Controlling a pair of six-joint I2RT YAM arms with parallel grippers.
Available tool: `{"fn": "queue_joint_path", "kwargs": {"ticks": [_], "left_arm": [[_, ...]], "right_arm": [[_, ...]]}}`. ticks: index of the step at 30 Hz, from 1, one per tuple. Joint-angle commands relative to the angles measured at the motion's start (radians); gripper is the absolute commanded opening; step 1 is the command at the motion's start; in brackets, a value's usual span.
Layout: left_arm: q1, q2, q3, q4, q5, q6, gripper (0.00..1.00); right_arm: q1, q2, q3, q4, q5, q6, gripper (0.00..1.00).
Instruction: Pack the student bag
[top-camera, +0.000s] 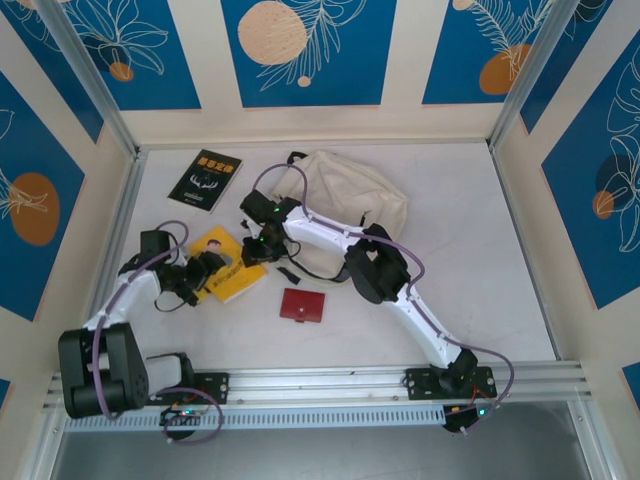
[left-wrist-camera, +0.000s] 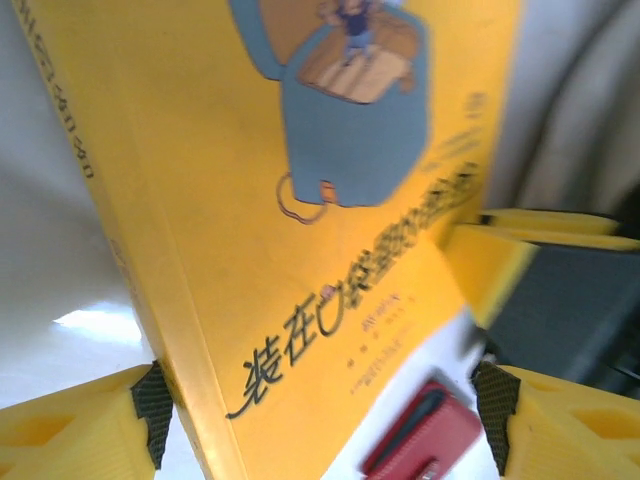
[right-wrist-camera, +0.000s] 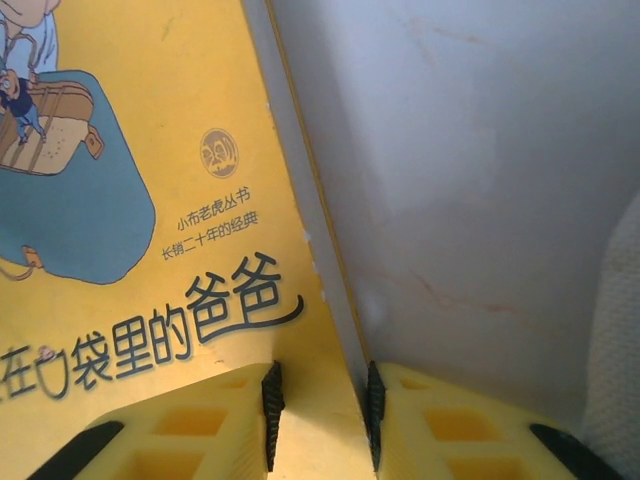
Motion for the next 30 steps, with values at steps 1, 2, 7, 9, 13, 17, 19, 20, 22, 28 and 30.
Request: {"fn": "queue_joint_path", "kwargs": {"ticks": [1, 2, 7, 9, 13, 17, 19, 20, 22, 28, 30], "left_arm": [[-0.005, -0.058, 0.026, 0.140, 0.209, -0.070, 0.81], [-0.006, -0.057, 0.026, 0.144, 0.218, -0.076, 0.81], [-0.006, -0.027, -0.010, 0.188, 0.226, -0.118, 0.81], [-0.006, -0.019, -0.033, 0.234, 0.226, -0.162, 0.80], [-0.007, -0.019, -0.033, 0.221, 0.165, -0.170, 0.74], [-0.006, -0.020, -0.018, 0.158, 0.094, -0.137, 0.56], [-0.006, -0.023, -0.006, 0.115, 0.058, -0.113, 0.45], [-0.006, -0.027, 0.002, 0.095, 0.043, -0.102, 0.41], [-0.006, -0.038, 0.014, 0.069, 0.017, -0.076, 0.30], [-0.006, -0.093, 0.080, 0.011, 0.005, -0.017, 0.04], [-0.008, -0.125, 0.110, 0.012, 0.048, 0.003, 0.01]], "right_arm": [[0.026, -0.011, -0.053, -0.003, -0.090, 0.030, 0.36], [0.024, -0.014, -0.057, 0.003, -0.095, 0.035, 0.37], [0.019, -0.015, -0.058, 0.004, -0.104, 0.044, 0.37], [0.019, -0.015, -0.059, 0.004, -0.110, 0.048, 0.37], [0.018, -0.015, -0.060, 0.006, -0.110, 0.053, 0.37], [0.013, -0.031, -0.055, 0.003, -0.102, 0.054, 0.37], [0.008, -0.050, -0.053, 0.004, -0.100, 0.054, 0.37], [0.005, -0.063, -0.051, 0.009, -0.097, 0.052, 0.38], [-0.005, -0.098, -0.051, 0.018, -0.094, 0.048, 0.39], [-0.047, -0.272, -0.137, 0.122, -0.133, 0.064, 0.53], [-0.062, -0.360, -0.216, 0.196, -0.146, 0.066, 0.64]]}}
